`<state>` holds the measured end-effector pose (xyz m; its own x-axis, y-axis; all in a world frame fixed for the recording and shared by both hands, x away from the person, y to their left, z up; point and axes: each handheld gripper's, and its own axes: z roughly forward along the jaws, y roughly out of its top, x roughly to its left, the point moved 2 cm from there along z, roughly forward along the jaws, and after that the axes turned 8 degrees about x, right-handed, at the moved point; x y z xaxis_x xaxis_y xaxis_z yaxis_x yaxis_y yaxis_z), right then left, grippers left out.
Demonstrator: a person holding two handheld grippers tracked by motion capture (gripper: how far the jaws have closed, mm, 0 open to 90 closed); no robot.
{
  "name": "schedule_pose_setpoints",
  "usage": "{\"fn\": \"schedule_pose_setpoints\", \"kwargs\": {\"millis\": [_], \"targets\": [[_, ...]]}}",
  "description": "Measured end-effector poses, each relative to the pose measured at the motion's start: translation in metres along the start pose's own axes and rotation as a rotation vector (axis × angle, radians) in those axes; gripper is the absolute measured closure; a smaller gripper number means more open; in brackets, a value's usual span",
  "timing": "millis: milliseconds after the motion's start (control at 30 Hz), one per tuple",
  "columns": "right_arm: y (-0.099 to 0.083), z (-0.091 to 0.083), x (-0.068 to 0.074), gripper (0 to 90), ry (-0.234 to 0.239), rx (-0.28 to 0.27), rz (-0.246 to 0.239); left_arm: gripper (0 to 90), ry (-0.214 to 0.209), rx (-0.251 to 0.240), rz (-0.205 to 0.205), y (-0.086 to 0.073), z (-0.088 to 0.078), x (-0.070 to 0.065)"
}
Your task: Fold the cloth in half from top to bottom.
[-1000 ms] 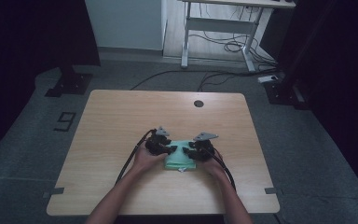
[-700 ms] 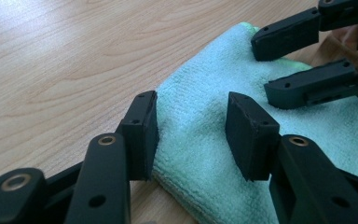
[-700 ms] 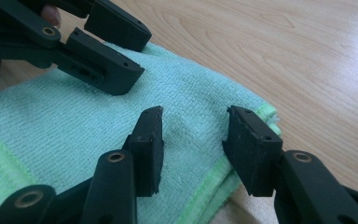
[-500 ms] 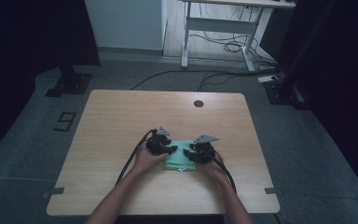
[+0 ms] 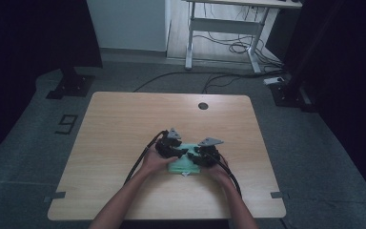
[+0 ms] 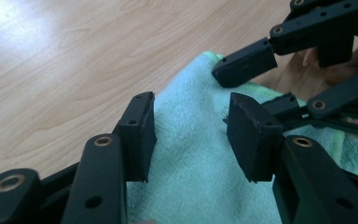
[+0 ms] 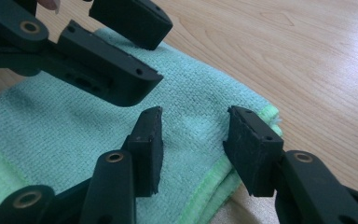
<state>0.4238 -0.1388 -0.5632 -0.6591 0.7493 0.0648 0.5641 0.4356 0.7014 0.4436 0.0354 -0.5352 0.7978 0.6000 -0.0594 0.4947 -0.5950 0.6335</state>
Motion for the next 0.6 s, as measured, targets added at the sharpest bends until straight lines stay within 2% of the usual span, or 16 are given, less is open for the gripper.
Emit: {"fn": "schedule_pose_setpoints", "kwargs": {"millis": [133,200,333,433,500,600], "targets": [[0.0,0.0,0.0,55.1,0.003,-0.002,0.001,51.7,0.002,-0.017,-0.004,0.0,-0.003,0.001],[0.0,0.0,-0.001,55.1,0.005,-0.004,0.004,52.0,-0.012,-0.027,-0.004,0.0,-0.004,0.001],[0.0,0.0,-0.001,55.1,0.006,-0.004,0.001,52.0,-0.019,0.019,-0.013,-0.002,0.002,0.004],[0.0,0.0,-0.001,55.1,0.006,-0.002,0.0,52.0,-0.024,0.051,-0.044,-0.007,0.009,0.009],[0.0,0.0,-0.001,55.1,0.006,-0.003,0.002,52.7,-0.031,0.058,-0.065,-0.009,0.009,0.014],[0.0,0.0,-0.001,55.2,0.008,-0.004,0.002,52.9,-0.035,0.059,-0.072,-0.011,0.007,0.016]]}}
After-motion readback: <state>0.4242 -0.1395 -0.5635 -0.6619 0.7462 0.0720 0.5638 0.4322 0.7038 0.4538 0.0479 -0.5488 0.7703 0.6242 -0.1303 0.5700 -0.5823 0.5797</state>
